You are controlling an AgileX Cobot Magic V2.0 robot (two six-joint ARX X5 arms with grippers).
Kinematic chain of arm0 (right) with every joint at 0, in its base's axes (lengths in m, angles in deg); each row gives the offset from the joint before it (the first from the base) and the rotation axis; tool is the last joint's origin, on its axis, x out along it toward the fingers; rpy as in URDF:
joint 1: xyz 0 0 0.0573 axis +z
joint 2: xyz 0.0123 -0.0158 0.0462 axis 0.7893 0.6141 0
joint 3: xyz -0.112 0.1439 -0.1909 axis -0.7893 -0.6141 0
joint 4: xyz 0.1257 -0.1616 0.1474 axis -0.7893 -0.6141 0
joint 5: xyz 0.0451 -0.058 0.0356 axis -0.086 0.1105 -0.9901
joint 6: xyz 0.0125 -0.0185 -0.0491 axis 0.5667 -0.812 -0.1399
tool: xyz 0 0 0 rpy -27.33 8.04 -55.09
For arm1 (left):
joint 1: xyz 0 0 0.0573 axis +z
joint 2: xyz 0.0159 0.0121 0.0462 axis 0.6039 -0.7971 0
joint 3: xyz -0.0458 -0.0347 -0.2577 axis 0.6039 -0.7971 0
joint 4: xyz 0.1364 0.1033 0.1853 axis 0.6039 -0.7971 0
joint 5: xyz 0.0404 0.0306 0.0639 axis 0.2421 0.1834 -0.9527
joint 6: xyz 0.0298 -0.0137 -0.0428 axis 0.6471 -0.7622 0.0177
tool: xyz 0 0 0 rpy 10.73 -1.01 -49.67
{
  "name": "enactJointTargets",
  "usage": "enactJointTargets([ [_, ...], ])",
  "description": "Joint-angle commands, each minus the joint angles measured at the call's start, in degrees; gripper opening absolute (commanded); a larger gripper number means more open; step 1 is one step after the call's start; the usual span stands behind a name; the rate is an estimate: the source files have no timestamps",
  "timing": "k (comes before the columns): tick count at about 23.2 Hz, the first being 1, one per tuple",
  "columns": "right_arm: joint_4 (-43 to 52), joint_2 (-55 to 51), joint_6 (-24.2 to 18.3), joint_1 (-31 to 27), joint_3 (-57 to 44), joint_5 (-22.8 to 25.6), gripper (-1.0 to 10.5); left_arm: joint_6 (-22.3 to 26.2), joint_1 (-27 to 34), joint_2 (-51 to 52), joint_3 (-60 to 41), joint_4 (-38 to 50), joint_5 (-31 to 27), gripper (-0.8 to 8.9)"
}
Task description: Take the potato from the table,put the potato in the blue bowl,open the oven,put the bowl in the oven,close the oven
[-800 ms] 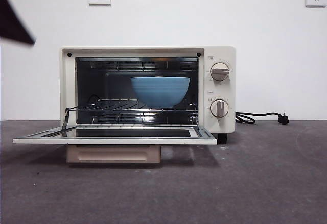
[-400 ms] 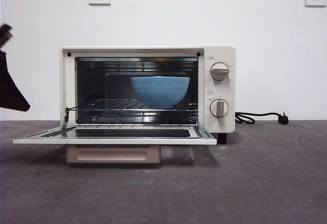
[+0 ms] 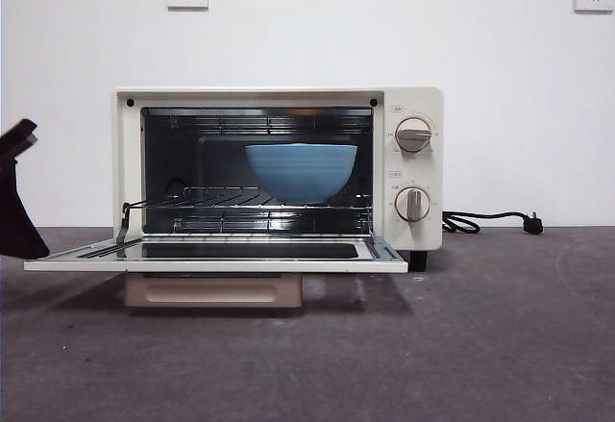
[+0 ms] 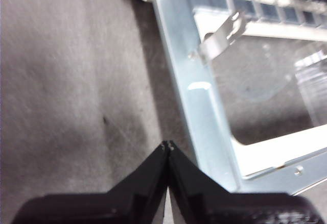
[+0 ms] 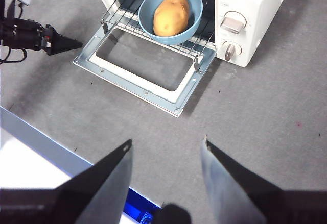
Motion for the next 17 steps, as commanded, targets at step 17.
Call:
enactJointTargets([
  [17, 1.1, -0.1, -0.1, 0.2, 0.0, 0.0, 2.2, 1.3, -0.8, -7.0, -0.5, 3.1, 10.5, -0.09],
])
